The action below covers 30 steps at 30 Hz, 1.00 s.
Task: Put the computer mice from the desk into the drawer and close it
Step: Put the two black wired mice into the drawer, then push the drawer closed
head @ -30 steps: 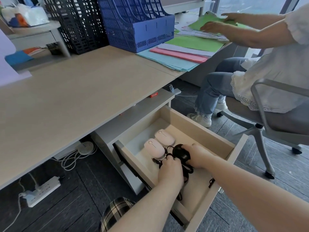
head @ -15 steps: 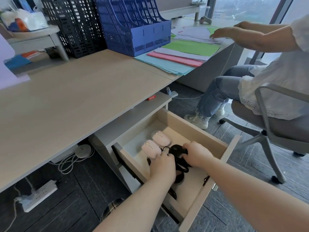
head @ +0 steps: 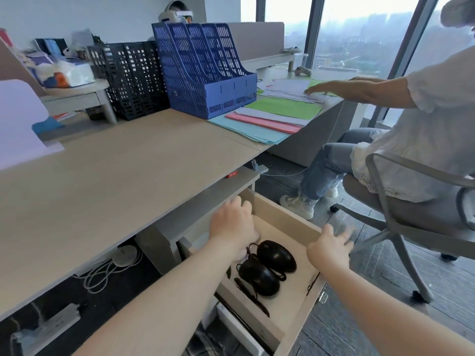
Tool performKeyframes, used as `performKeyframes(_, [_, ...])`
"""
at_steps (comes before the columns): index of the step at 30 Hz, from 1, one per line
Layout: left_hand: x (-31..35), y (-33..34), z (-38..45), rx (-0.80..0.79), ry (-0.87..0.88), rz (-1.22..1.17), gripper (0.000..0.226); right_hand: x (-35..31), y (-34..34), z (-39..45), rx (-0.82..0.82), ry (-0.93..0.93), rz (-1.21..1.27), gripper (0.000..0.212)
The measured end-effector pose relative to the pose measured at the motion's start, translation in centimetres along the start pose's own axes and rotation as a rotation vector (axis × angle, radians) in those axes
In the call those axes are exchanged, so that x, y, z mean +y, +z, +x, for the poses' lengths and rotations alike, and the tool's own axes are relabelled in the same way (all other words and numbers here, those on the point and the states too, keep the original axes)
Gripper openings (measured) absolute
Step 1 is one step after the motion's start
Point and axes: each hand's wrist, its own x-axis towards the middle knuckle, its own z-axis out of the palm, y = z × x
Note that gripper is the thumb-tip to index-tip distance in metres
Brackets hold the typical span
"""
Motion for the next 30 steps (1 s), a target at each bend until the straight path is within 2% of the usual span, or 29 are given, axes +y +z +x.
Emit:
performKeyframes(2, [-1.5,-1.2,0.9,0.078,0.012,0.03,0.024,-0.2,-0.1,0.4,0.005,0.029,0.06,0.044])
performKeyframes(4, [-3.4,-2.1,1.9,0.118,-0.029,0.069,0.037,-0.7,-0.3,1.0,0.006,0.087,0.123,0.052])
performKeyframes(6, [-5.3,-2.9,3.0,0.098,-0.114,0.093,0.051,-1.6,-0.4,1.6,-0.011,0.125,0.169,0.058])
performKeyframes(10, [-8.0,-3.8,4.8,0.052,-0.237,0.088,0.058,-3.9,0.1,2.1,-0.049,0.133,0.203,0.058])
performKeyframes(15, [-9.6,-2.9,5.9,-0.071,-0.27,0.051,0.061,-6.9,2.0,2.8,-0.067,0.109,0.199,0.055])
performKeyframes(23, [-12.9,-1.5,7.2,-0.188,-0.306,-0.021,0.062,-11.1,4.7,4.2,-0.07,0.078,0.377,0.075])
performKeyframes(25, [-13.2,-1.2,7.4,-0.178,-0.293,-0.006,0.063,-12.1,5.6,4.5,-0.075,0.088,0.389,0.069])
performKeyframes(28, [-13.6,-1.0,8.2,-0.194,-0.262,-0.007,0.063,-13.7,6.5,3.8,-0.103,0.041,0.368,0.04])
performKeyframes(30, [-13.9,-0.9,8.7,-0.201,-0.247,-0.012,0.064,-14.5,7.3,3.2,-0.119,-0.009,0.331,0.034])
